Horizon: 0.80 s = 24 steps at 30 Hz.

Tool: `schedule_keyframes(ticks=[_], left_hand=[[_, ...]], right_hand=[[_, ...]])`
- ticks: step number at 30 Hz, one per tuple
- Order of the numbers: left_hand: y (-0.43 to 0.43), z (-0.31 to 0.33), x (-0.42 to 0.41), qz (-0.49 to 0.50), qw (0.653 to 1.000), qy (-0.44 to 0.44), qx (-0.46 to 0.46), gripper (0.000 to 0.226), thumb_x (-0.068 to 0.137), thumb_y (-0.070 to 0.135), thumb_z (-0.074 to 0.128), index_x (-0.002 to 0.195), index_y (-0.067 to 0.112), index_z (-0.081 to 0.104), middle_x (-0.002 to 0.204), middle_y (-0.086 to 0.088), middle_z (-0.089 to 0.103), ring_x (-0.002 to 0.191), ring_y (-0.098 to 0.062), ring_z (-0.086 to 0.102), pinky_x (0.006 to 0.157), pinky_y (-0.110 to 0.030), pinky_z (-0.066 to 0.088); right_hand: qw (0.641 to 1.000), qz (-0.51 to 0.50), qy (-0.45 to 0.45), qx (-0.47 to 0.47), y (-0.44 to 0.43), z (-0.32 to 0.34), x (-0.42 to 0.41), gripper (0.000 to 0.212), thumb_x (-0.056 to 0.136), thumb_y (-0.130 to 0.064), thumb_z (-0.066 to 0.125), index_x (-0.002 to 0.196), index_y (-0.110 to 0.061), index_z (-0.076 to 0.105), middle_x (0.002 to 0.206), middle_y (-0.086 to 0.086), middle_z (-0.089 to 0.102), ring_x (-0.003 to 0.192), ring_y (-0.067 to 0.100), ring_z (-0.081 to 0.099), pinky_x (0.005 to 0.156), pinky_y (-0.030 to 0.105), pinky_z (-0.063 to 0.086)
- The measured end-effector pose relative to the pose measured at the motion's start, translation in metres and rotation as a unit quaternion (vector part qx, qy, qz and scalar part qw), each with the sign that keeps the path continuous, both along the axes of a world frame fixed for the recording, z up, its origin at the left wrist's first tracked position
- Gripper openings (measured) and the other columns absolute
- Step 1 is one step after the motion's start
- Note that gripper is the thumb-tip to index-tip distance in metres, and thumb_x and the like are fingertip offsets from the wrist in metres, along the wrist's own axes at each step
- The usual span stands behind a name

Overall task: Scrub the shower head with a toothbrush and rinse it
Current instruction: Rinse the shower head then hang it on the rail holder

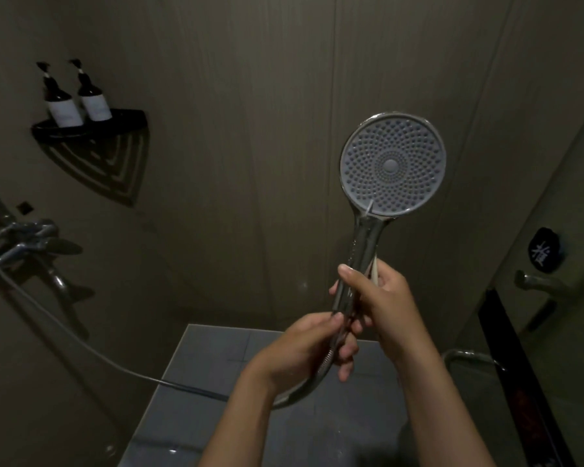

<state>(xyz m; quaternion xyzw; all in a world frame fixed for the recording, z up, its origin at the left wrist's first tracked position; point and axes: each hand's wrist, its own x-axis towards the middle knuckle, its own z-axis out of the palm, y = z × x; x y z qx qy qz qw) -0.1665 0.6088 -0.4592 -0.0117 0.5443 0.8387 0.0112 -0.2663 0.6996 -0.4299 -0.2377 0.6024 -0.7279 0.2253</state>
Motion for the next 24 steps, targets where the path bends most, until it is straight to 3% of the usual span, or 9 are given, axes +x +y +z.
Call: schedule_keyframes(ticks=[4,8,12,14,17,19,21,22,24], left_hand=[[0.001,0.002,0.005,-0.041,0.999,0.022,0.027,0.021,0.09,0.029,0.041,0.086,0.009,0.049,0.056,0.004,0.046,0.043,-0.012,0.052,0.05,-0.022,0.045],[0.005,0.004,0.0,0.021,0.997,0.01,-0.079,0.02,0.098,0.02,0.036,0.081,0.012,0.044,0.054,0.008,0.041,0.042,-0.008,0.052,0.049,-0.018,0.045],[0.015,0.004,-0.007,0.112,0.97,-0.012,-0.214,0.021,0.101,0.013,0.035,0.082,0.014,0.043,0.057,0.003,0.039,0.04,-0.008,0.049,0.05,-0.023,0.044],[0.02,0.0,-0.009,0.177,0.927,-0.04,-0.329,0.021,0.1,0.018,0.037,0.08,0.014,0.043,0.058,-0.003,0.049,0.045,-0.017,0.054,0.061,-0.035,0.047],[0.028,-0.005,-0.012,0.256,0.828,-0.084,-0.491,0.02,0.097,0.026,0.038,0.086,0.012,0.048,0.075,-0.017,0.067,0.072,-0.033,0.065,0.074,-0.046,0.051],[0.035,-0.01,-0.013,0.289,0.764,-0.109,-0.567,0.018,0.096,0.029,0.037,0.091,0.014,0.045,0.089,-0.014,0.068,0.084,-0.034,0.064,0.074,-0.045,0.051],[0.037,-0.012,-0.013,0.296,0.736,-0.116,-0.598,0.014,0.097,0.029,0.037,0.089,0.018,0.042,0.091,-0.013,0.068,0.085,-0.033,0.064,0.072,-0.042,0.05],[0.035,-0.01,-0.013,0.282,0.763,-0.112,-0.571,0.014,0.097,0.028,0.038,0.088,0.018,0.041,0.086,-0.013,0.067,0.081,-0.033,0.064,0.072,-0.042,0.049],[0.024,-0.002,-0.012,0.207,0.891,-0.09,-0.395,0.016,0.099,0.022,0.04,0.085,0.014,0.042,0.073,-0.012,0.059,0.065,-0.03,0.062,0.068,-0.039,0.05]], right_hand=[[1.0,0.023,0.014,-0.01,-0.001,0.006,0.002,0.013,0.086,-0.021,0.065,0.085,-0.01,0.059,0.066,0.007,0.068,0.04,0.007,0.056,0.033,0.013,0.033],[0.999,-0.02,0.038,-0.01,-0.006,0.005,0.0,0.01,0.086,-0.014,0.066,0.08,-0.012,0.059,0.067,0.013,0.065,0.049,0.009,0.063,0.041,0.016,0.044],[0.989,-0.101,0.096,0.043,-0.008,0.001,-0.003,0.015,0.082,-0.019,0.07,0.077,-0.011,0.059,0.069,0.013,0.066,0.064,0.026,0.069,0.057,0.036,0.054],[0.975,-0.144,0.146,0.084,-0.008,-0.001,-0.001,0.02,0.081,-0.024,0.07,0.077,-0.008,0.059,0.069,0.012,0.065,0.067,0.029,0.065,0.061,0.04,0.052],[0.955,-0.194,0.189,0.122,-0.012,-0.001,0.005,0.022,0.08,-0.028,0.071,0.073,-0.012,0.058,0.06,-0.004,0.057,0.055,0.01,0.055,0.052,0.028,0.043],[0.95,-0.21,0.191,0.132,-0.015,-0.001,0.008,0.022,0.08,-0.029,0.07,0.073,-0.012,0.057,0.061,-0.004,0.058,0.055,0.009,0.055,0.052,0.027,0.044],[0.952,-0.201,0.186,0.138,-0.014,-0.002,0.009,0.022,0.08,-0.029,0.07,0.075,-0.012,0.058,0.063,-0.001,0.06,0.059,0.013,0.058,0.056,0.032,0.047],[0.956,-0.185,0.181,0.137,-0.013,-0.002,0.008,0.022,0.081,-0.028,0.07,0.076,-0.011,0.058,0.064,0.0,0.06,0.06,0.015,0.058,0.057,0.033,0.048],[0.97,-0.14,0.162,0.114,-0.009,0.001,0.004,0.019,0.082,-0.023,0.07,0.078,-0.008,0.058,0.068,0.007,0.062,0.063,0.018,0.061,0.059,0.034,0.049]])
